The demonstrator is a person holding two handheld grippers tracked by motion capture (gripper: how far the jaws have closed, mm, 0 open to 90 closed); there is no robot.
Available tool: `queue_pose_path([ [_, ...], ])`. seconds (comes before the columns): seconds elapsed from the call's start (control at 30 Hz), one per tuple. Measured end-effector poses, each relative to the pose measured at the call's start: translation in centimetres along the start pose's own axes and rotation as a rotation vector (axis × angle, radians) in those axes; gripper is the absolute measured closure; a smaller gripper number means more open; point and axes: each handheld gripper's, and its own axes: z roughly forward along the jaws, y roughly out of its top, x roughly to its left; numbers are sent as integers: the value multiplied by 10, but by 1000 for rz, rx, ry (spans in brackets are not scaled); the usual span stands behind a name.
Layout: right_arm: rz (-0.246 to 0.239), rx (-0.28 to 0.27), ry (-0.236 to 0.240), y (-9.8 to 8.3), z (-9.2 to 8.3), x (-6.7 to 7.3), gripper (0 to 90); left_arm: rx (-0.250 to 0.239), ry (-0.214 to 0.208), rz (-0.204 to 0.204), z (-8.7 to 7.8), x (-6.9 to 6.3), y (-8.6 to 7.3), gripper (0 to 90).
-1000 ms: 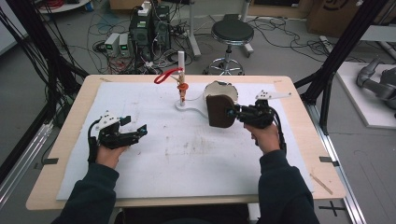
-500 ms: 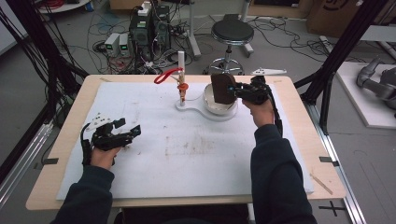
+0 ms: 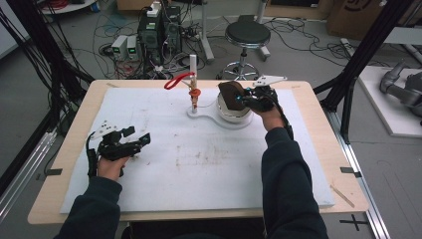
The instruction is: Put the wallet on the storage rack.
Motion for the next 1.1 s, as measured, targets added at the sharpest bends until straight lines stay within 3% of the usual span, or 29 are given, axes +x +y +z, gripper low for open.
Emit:
queue_pose_path([
  [0.13, -46, 60, -20, -4, 4, 0, 660, 0, -6, -9, 0, 1, -1, 198],
  [0.23, -9, 57, -40, -5, 4, -1, 563, -2, -6, -16, 1, 0, -1, 198],
  [0.33, 19, 27, -44, -3, 2, -1, 525, 0, -8, -12, 1, 0, -1, 198],
  [0.4, 17, 29, -42, -3, 1, 0, 538, 1, -10, -12, 1, 0, -1, 198],
  [0.53, -31, 61, -39, -2, 0, 2, 679, 7, -10, -13, 2, 0, -1, 198],
  [0.6, -66, 65, -44, -1, 1, 6, 698, 7, -13, -16, 2, 0, -1, 198],
  [0.73, -80, 43, -63, 3, 0, 8, 706, 7, -11, -22, 2, 0, -1, 198],
  [0.83, -105, 68, -81, 7, -3, 6, 702, 6, -15, -24, 2, 1, -2, 198],
  [0.93, -80, 58, -77, 9, -3, 3, 645, 7, -16, -29, 3, 1, -2, 198],
  [1.03, -6, 28, -78, 9, -2, 2, 474, 6, -17, -29, 3, 1, -2, 198],
  [1.1, 25, 17, -71, 8, -3, 1, 453, 7, -17, -26, 2, 1, -1, 198],
])
